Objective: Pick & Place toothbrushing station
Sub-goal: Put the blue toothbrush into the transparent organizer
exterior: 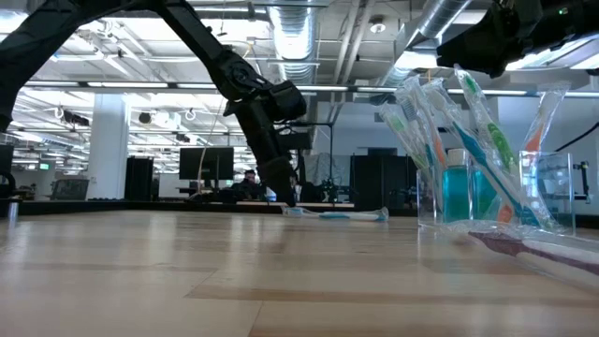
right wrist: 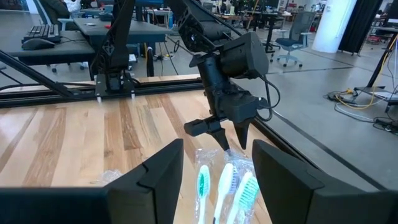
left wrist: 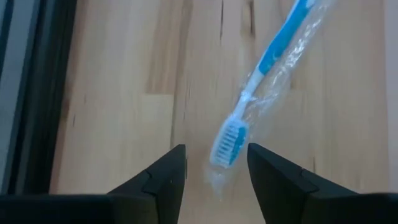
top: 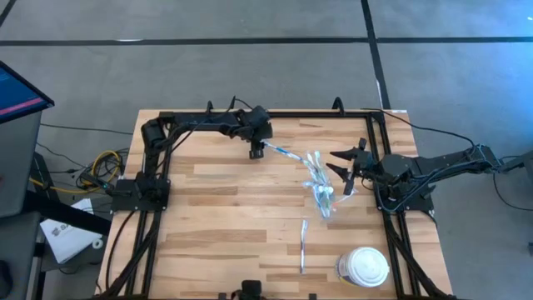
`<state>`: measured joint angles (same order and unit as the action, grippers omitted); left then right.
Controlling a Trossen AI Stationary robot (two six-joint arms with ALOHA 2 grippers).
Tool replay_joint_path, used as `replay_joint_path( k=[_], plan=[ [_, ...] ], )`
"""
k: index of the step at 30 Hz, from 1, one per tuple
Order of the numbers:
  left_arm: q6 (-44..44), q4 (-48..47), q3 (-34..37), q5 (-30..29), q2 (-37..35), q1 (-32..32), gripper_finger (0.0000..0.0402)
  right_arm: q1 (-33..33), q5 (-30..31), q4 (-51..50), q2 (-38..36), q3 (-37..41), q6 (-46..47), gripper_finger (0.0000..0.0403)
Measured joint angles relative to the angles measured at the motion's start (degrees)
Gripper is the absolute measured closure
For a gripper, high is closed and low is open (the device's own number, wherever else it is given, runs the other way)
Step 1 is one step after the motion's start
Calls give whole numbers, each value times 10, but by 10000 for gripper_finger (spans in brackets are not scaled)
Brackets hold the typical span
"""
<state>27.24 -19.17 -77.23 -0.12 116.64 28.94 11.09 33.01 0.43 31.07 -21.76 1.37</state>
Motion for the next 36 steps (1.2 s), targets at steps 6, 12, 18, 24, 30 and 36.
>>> replay_joint_path(
  k=[6, 12, 18, 24, 30, 36],
  plan=[
    [8, -6, 1, 6, 0, 1, 247, 0, 0, 0, 0, 0, 1, 224],
    [8, -17, 2, 10, 0, 1, 249, 0, 0, 0, 0, 0, 1, 227],
    [8, -27, 2, 10, 0, 0, 250, 0, 0, 0, 0, 0, 1, 225],
    [10, -28, 2, 10, 1, 2, 250, 0, 0, 0, 0, 0, 1, 229],
    [10, -28, 2, 10, 1, 3, 250, 0, 0, 0, 0, 0, 1, 232],
    [10, -29, 2, 31, 1, 2, 250, 0, 0, 0, 0, 0, 1, 230]
  ],
)
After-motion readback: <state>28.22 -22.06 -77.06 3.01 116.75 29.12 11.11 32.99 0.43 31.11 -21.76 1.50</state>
